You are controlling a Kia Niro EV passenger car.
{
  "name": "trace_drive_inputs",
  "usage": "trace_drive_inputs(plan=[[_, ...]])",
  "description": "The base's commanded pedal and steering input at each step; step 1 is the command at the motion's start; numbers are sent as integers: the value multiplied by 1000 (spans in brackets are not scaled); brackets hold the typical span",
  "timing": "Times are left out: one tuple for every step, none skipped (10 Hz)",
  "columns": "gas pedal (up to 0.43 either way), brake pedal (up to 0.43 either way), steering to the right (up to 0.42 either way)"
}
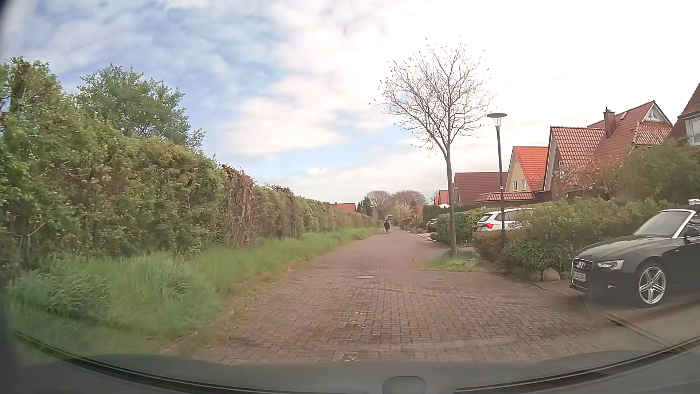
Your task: Follow the waypoints while adhering to traffic rules and regulations
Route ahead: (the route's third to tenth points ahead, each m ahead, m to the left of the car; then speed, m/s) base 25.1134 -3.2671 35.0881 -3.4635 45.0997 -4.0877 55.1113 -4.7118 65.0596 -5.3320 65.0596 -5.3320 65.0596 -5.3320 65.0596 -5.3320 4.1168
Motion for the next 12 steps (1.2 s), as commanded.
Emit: trace_drive_inputs(plan=[[79, 0, -3], [79, 0, -2], [79, 0, -2], [79, 0, -1], [79, 0, -1], [79, 0, -1], [79, 0, 0], [67, 0, 2], [67, 0, 2], [67, 0, 2], [59, 6, 2], [47, 0, 2]])
